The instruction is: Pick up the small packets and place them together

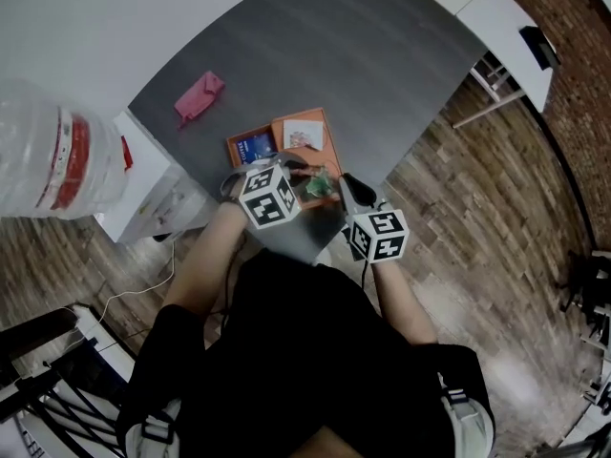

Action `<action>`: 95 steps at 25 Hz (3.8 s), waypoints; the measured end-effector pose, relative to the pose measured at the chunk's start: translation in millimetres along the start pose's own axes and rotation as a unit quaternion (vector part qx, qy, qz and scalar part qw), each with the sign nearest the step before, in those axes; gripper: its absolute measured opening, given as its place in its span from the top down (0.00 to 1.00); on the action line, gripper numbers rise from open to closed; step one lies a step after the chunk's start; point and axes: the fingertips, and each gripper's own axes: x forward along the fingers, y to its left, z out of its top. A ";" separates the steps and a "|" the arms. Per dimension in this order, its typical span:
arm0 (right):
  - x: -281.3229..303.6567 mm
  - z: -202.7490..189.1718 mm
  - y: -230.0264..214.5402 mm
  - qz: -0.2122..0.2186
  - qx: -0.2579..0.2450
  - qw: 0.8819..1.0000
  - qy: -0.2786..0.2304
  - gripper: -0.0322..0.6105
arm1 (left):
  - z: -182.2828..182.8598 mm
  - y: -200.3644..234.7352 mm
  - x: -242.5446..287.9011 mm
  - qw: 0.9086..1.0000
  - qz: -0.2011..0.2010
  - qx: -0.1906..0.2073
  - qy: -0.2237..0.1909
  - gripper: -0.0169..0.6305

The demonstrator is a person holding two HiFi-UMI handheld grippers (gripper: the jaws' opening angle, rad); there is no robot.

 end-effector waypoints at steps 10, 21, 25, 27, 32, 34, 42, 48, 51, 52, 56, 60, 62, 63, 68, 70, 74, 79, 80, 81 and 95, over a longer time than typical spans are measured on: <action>-26.6 -13.2 -9.8 -0.021 0.016 1.000 -0.004 0.91 | -5.2 6.2 36.8 0.998 0.026 0.007 0.065 0.86; -32.7 -15.7 -13.4 -0.030 0.010 1.000 -0.003 0.91 | -7.7 -7.0 54.0 0.995 -0.033 -0.034 0.089 0.71; -32.1 -15.9 -13.3 -0.028 0.006 1.000 0.000 0.91 | -9.0 -19.4 57.9 0.992 -0.067 -0.055 0.086 0.64; -31.7 -15.6 -13.6 -0.027 0.005 1.000 0.000 0.91 | -10.1 -23.9 60.3 0.991 -0.079 -0.065 0.083 0.60; -30.4 -13.9 -14.0 -0.024 0.003 1.000 0.000 0.91 | -10.3 -26.9 60.0 0.991 -0.085 -0.081 0.069 0.57; -29.0 -12.8 -13.6 -0.021 -0.001 1.000 0.001 0.91 | -6.0 -25.1 57.7 0.992 -0.078 -0.080 0.057 0.57; -17.1 6.2 -1.8 0.008 -0.027 1.000 -0.009 0.91 | 17.1 0.5 25.0 0.997 -0.024 -0.080 -0.008 0.58; -15.4 33.3 15.6 0.054 -0.044 0.996 -0.063 0.91 | 28.5 42.4 -26.9 0.975 0.085 -0.144 -0.148 0.65; -18.9 43.9 19.0 0.070 -0.050 0.993 -0.084 0.91 | 27.9 57.9 -61.2 0.941 0.134 -0.216 -0.225 0.75; -20.7 46.5 19.9 0.074 -0.051 0.992 -0.090 0.91 | 26.7 61.1 -73.4 0.925 0.150 -0.243 -0.251 0.80; -30.4 52.9 22.1 0.094 -0.051 0.988 -0.114 0.92 | 12.3 58.7 -112.3 0.882 0.223 -0.291 -0.295 0.96; -38.8 48.5 24.2 0.120 -0.047 0.984 -0.121 0.93 | -5.4 33.0 -141.7 0.853 0.283 -0.313 -0.306 0.97; -42.0 44.0 24.9 0.135 -0.040 0.982 -0.124 0.93 | -12.7 17.5 -156.6 0.837 0.315 -0.322 -0.312 0.97; -43.3 42.3 25.0 0.143 -0.036 0.981 -0.127 0.93 | -15.7 10.6 -163.7 0.828 0.329 -0.326 -0.316 0.97; -49.5 40.1 31.9 0.163 -0.028 0.975 -0.145 0.94 | -33.2 -17.3 -194.9 0.788 0.379 -0.347 -0.338 0.97; -52.4 41.8 37.8 0.165 -0.031 0.974 -0.150 0.94 | -39.4 -22.5 -204.3 0.777 0.390 -0.353 -0.346 0.97; -59.3 43.0 44.6 0.154 -0.040 0.975 -0.158 0.94 | -47.6 -30.4 -217.6 0.761 0.399 -0.356 -0.366 0.97; -74.2 43.6 54.0 0.116 -0.038 0.976 -0.178 0.95 | -60.8 -45.5 -238.6 0.759 0.398 -0.346 -0.383 0.97; -78.1 42.8 58.6 0.110 -0.039 0.976 -0.182 0.95 | -63.4 -49.5 -243.4 0.761 0.396 -0.340 -0.384 0.97; -82.6 41.6 64.3 0.105 -0.041 0.976 -0.185 0.95 | -66.3 -54.1 -248.3 0.764 0.395 -0.335 -0.385 0.97; -144.4 15.0 154.5 0.069 -0.079 0.971 -0.216 0.95 | -103.1 -129.9 -310.8 0.765 0.390 -0.296 -0.418 0.97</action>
